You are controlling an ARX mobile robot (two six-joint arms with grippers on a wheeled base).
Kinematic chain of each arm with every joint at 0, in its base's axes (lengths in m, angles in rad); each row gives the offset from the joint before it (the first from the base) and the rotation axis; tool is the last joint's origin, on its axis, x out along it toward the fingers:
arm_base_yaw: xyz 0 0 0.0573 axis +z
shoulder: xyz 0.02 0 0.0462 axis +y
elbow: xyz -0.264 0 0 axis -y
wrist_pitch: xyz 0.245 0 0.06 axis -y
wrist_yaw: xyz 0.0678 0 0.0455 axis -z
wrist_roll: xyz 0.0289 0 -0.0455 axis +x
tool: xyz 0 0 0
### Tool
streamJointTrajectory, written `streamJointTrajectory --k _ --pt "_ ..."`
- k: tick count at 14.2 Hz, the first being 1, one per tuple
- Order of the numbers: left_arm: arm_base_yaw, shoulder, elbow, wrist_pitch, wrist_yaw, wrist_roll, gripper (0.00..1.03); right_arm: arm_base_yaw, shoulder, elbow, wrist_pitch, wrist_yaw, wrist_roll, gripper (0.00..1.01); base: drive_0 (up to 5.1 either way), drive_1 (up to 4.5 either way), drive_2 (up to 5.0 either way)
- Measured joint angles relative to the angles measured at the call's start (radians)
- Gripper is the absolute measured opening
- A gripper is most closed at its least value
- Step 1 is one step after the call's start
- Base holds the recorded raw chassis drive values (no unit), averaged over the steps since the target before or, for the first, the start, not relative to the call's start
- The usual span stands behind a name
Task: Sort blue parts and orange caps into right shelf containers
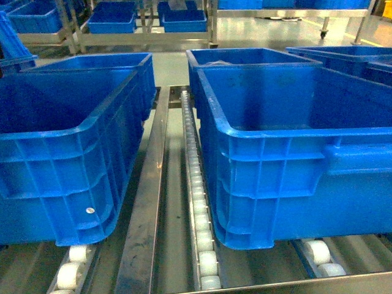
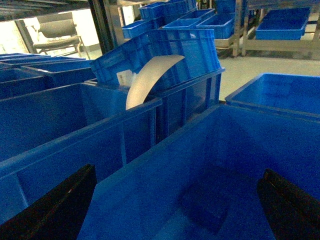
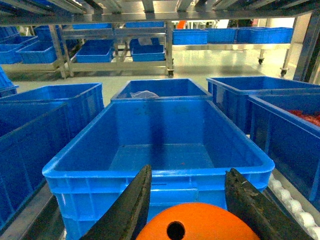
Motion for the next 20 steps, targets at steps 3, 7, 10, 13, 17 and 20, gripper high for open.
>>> streamJointTrajectory --k 3,7,10,13,17,20 --pt "0.071 -0.058 -0.072 -0.021 0.395 -0.070 0.91 0.000 0.000 0.000 0.000 0.002 0.000 0.40 0.0 0.00 0.0" --pt "0.097 -0.086 -0.103 -0.018 0.693 -0.103 0.98 0.000 0.000 0.000 0.001 0.000 0.000 0.40 0.0 0.00 0.0" --pt "0.087 -0.086 -0.103 -0.021 0.798 -0.111 0.98 0.000 0.000 0.000 0.000 -0.002 0.000 0.40 0.0 0.00 0.0" --pt "0.077 -0.086 -0.103 -0.022 0.820 -0.117 0.98 0.000 0.000 0.000 0.000 -0.001 0.000 0.40 0.0 0.00 0.0" --pt "0.087 -0.086 -0.103 -0.022 0.815 -0.121 0.98 0.000 0.000 0.000 0.000 0.000 0.000 0.40 0.0 0.00 0.0" --pt "0.084 -0.086 -0.103 -0.022 0.818 -0.121 0.98 0.000 0.000 0.000 0.000 0.000 0.000 0.40 0.0 0.00 0.0"
